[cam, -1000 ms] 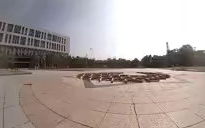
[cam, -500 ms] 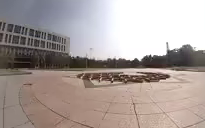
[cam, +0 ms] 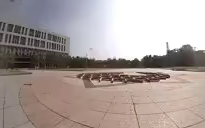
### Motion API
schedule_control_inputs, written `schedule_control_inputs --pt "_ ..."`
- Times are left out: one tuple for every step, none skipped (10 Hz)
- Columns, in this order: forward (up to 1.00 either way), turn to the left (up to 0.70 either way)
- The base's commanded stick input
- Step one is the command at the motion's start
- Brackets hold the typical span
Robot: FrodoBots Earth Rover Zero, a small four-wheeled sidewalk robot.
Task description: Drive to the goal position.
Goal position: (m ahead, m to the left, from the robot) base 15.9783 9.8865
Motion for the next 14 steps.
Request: schedule_control_inputs --pt "0.04 0.00" --pt "0.04 0.00" --pt "0.05 0.00" --pt "0.04 0.00" --pt "0.04 0.00" --pt "0.04 0.00" --pt "0.05 0.00" --pt "0.04 0.00" --pt "0.04 0.00" --pt "0.05 0.00" --pt "0.05 0.00" --pt "0.05 0.00" --pt "0.04 0.00" --pt "0.04 0.00"
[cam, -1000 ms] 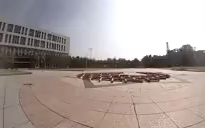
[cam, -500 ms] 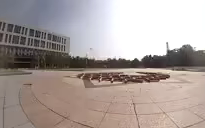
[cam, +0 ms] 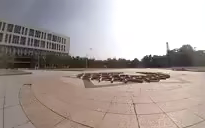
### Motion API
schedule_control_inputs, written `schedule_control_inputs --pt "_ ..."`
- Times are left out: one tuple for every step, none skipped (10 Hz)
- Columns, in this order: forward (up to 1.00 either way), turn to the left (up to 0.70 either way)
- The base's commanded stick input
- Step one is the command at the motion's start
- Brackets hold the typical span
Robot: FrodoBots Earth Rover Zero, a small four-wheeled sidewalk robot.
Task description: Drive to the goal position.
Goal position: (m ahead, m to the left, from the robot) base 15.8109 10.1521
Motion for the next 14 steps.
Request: schedule_control_inputs --pt "0.05 0.00" --pt "0.05 0.00" --pt "0.05 0.00" --pt "0.04 0.00" --pt "0.05 0.00" --pt "0.05 0.00" --pt "0.05 0.00" --pt "0.05 0.00" --pt "0.04 0.00" --pt "0.05 0.00" --pt "0.05 0.00" --pt "0.05 0.00" --pt "0.05 0.00" --pt "0.04 0.00"
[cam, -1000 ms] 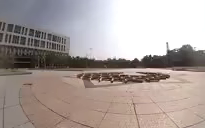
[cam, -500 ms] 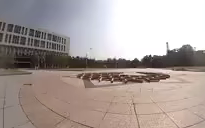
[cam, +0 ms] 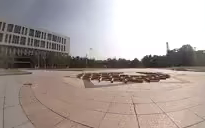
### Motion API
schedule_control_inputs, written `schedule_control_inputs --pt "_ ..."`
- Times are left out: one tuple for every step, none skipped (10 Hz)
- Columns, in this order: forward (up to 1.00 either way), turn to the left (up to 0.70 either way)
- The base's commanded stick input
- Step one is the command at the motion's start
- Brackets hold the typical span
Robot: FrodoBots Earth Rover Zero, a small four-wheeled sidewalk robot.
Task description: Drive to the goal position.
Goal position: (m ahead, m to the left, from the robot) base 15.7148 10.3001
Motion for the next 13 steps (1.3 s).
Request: schedule_control_inputs --pt "0.04 0.00" --pt "0.05 0.00" --pt "0.05 0.00" --pt "0.05 0.00" --pt "0.05 0.00" --pt "0.04 0.00" --pt "0.04 0.00" --pt "0.05 0.00" --pt "0.05 0.00" --pt "0.04 0.00" --pt "0.06 0.00" --pt "0.08 0.00" --pt "0.08 0.00"
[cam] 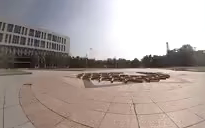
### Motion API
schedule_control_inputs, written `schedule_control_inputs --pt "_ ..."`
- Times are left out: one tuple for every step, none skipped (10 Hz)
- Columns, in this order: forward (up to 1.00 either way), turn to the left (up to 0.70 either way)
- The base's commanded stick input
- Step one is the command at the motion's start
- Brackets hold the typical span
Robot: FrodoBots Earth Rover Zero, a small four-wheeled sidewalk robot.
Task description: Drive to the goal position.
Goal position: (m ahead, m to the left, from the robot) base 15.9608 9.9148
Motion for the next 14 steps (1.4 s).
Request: schedule_control_inputs --pt "0.06 0.00" --pt "0.06 0.00" --pt "0.09 0.00" --pt "0.24 0.00" --pt "0.40 0.00" --pt "0.61 0.00" --pt "0.70 0.00" --pt "0.70 0.00" --pt "0.70 0.00" --pt "0.70 0.00" --pt "0.70 0.00" --pt "0.70 0.10" --pt "0.70 0.21" --pt "0.70 0.28"
